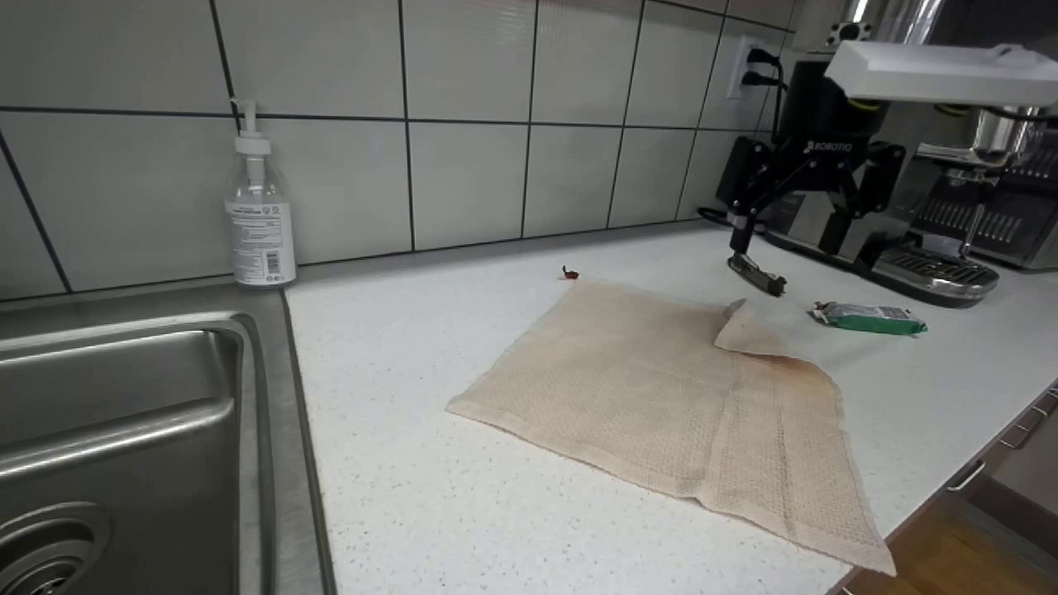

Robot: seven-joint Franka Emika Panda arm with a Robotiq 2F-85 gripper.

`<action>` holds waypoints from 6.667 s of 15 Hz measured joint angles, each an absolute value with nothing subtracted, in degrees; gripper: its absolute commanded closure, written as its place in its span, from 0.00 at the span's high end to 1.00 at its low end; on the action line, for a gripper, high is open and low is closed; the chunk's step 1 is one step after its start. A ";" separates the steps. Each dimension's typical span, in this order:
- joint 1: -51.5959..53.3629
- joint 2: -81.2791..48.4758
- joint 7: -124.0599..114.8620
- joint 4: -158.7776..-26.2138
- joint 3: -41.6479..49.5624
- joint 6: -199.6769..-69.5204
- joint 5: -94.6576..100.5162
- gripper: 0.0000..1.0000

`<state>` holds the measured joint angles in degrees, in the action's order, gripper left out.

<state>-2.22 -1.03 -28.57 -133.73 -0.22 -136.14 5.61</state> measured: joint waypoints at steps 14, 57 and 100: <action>1.03 -15.83 -40.34 -124.85 5.34 -141.21 8.01 1.00; 4.59 -20.22 -49.97 -126.09 14.14 -141.09 11.90 1.00; 5.65 -10.56 -51.80 -128.71 3.37 -139.72 5.85 0.01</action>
